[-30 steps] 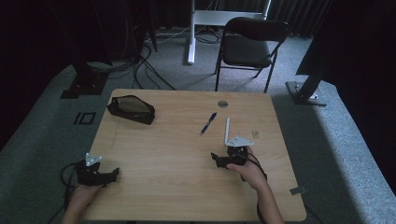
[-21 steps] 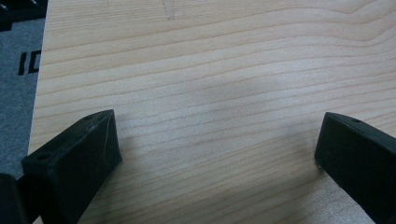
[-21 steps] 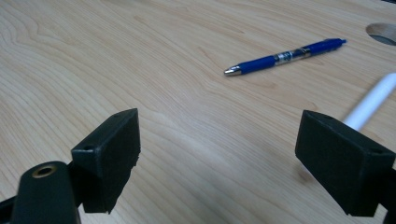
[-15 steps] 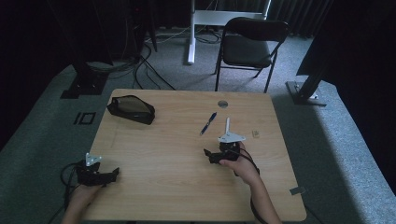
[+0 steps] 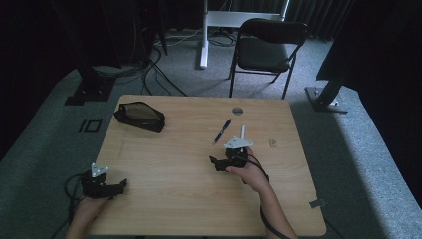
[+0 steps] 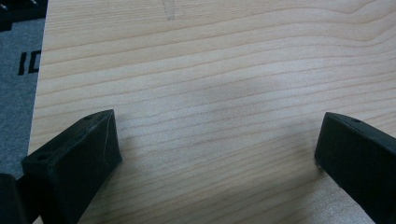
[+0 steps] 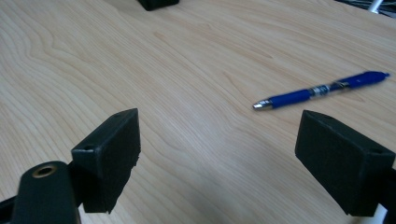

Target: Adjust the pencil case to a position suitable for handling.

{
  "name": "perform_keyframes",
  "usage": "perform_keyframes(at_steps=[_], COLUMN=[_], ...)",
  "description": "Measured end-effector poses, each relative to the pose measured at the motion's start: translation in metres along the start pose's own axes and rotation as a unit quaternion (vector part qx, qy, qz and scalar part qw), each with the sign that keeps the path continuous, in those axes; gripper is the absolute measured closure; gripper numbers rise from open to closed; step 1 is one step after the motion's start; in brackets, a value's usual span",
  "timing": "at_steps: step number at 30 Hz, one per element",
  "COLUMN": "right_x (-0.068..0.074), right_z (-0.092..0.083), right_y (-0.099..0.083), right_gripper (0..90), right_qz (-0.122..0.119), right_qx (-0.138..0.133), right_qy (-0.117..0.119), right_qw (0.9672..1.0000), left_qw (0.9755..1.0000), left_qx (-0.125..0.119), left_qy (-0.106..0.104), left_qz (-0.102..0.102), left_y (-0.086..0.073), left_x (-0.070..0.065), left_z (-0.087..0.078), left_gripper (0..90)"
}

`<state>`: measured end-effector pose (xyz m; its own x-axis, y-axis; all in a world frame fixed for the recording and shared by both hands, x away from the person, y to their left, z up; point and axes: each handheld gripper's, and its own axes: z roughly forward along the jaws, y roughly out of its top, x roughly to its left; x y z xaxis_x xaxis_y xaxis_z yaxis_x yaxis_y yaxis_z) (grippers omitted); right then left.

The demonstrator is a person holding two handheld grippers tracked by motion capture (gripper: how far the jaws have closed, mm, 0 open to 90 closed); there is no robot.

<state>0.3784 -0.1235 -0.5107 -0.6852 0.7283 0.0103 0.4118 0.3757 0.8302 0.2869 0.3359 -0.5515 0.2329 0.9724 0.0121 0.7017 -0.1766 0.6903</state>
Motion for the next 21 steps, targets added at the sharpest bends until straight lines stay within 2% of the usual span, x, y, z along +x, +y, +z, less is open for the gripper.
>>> perform_keyframes(at_steps=[9, 21], right_x=[0.007, 0.013], right_z=[0.017, 0.033], right_y=[0.010, 0.022], right_gripper=[13.8, 13.8], right_qz=[-0.011, -0.017], right_qx=[-0.002, -0.008], right_qy=[0.017, 0.028], right_qw=[0.9998, 0.9994], left_qw=[1.0000, 1.0000], left_qx=[0.000, 0.000], left_qy=[0.000, 0.000], left_qz=[0.000, 0.000], left_y=[0.000, 0.000], left_x=[0.000, 0.000], left_z=[0.000, 0.000], left_gripper=[0.1, 0.1])
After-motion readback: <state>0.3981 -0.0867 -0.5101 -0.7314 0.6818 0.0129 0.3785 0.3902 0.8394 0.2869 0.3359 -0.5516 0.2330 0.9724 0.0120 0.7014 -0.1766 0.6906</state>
